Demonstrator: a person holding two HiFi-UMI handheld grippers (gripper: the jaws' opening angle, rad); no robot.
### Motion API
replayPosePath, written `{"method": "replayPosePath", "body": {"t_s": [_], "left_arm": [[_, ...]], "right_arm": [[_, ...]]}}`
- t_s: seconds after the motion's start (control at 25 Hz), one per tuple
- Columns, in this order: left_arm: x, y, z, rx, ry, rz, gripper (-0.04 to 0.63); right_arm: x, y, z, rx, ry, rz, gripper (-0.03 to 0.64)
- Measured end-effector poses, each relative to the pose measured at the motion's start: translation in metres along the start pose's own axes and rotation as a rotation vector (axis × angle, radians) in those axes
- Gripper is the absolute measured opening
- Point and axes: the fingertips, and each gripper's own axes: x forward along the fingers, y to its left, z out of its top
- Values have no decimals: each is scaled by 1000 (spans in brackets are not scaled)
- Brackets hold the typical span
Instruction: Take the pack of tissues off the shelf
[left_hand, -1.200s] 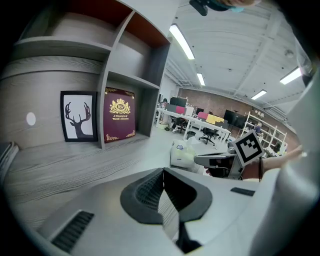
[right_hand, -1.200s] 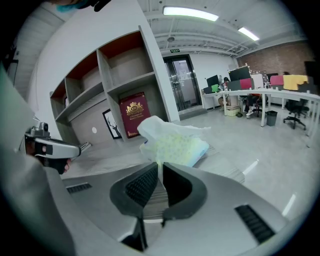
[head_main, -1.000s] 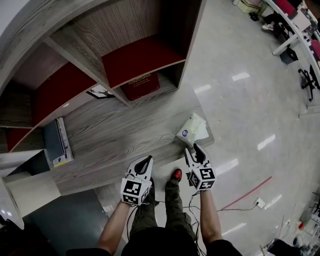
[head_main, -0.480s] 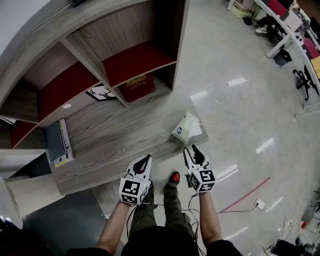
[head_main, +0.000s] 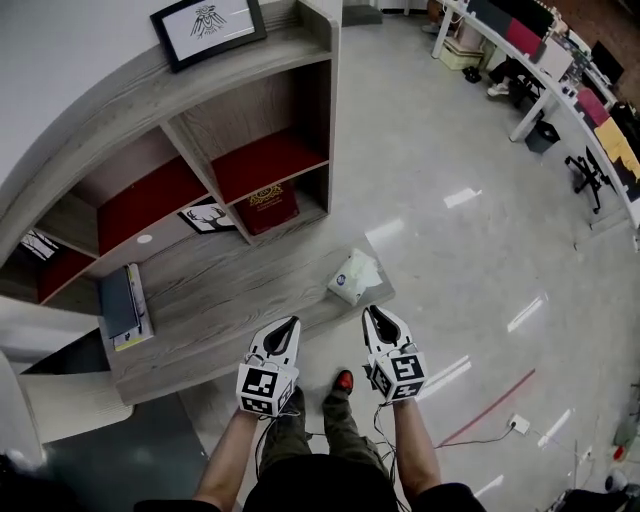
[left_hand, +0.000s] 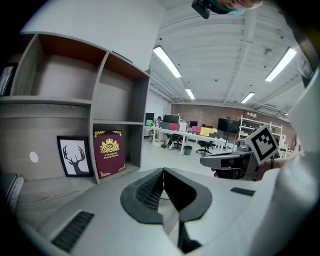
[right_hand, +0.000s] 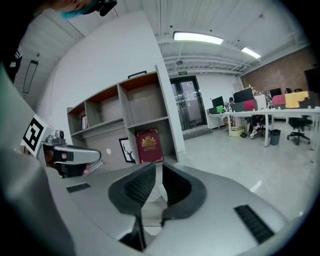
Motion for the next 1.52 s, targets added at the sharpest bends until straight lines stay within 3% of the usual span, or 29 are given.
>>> {"method": "replayPosePath", "body": {"t_s": [0.64, 1.0, 1.52], "left_arm": [[-36, -19, 77, 74, -135, 46, 8], [-60, -35, 88, 99, -178, 48, 8], [-77, -45, 73, 89, -165, 61, 8]], "right_arm": [[-63, 9, 92, -73, -170, 4, 46], [-98, 11, 102, -124, -209, 0, 47], [-134, 8, 90, -119, -216, -25, 46]]}}
